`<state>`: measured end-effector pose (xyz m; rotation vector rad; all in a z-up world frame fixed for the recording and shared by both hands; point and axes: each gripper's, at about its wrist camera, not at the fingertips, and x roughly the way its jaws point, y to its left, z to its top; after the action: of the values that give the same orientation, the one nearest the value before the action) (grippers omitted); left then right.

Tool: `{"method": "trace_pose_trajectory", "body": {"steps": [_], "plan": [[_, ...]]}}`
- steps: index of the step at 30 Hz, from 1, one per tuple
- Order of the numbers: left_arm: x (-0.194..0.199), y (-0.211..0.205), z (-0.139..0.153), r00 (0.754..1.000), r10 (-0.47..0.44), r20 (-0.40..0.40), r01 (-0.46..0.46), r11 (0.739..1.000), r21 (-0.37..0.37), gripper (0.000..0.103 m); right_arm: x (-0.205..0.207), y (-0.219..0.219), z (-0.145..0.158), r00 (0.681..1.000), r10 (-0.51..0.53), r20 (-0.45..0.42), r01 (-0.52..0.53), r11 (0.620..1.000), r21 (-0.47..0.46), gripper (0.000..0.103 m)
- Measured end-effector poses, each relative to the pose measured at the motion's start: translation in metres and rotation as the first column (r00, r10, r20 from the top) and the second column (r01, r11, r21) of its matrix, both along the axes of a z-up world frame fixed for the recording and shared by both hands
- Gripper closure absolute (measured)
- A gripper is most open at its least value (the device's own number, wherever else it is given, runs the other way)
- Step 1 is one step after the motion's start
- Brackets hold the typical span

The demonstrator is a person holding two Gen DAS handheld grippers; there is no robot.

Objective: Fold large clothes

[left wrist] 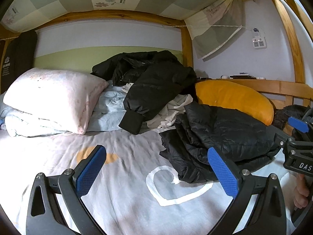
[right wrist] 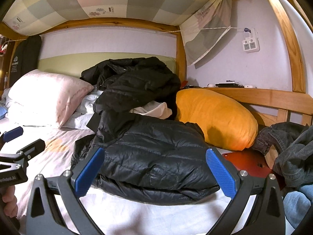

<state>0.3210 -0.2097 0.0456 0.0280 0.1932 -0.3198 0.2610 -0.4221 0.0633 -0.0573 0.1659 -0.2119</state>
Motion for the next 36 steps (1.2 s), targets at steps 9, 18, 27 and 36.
{"method": "trace_pose_trajectory", "body": {"steps": [9,18,27,36], "plan": [[-0.0003,-0.0003,-0.0001,1.000,-0.009,0.005,0.009,1.000,-0.008,0.000,0.0005,0.0030,-0.0002,1.000,0.015,0.002,-0.015,1.000,-0.021,0.000],[-0.0017,-0.0007,0.0002,1.000,-0.010,0.013,0.010,1.000,-0.005,0.000,0.0016,0.0021,-0.0006,1.000,0.016,-0.002,-0.016,1.000,-0.015,0.000],[-0.0027,-0.0023,0.0001,1.000,-0.014,0.007,0.014,1.000,-0.002,0.000,0.0028,0.0016,-0.0015,1.000,0.016,-0.009,-0.016,1.000,-0.009,0.000],[-0.0026,-0.0024,0.0006,1.000,-0.018,0.003,0.018,1.000,0.009,0.000,0.0053,-0.0004,-0.0012,0.999,0.027,-0.023,-0.027,1.000,0.000,0.000]]}}
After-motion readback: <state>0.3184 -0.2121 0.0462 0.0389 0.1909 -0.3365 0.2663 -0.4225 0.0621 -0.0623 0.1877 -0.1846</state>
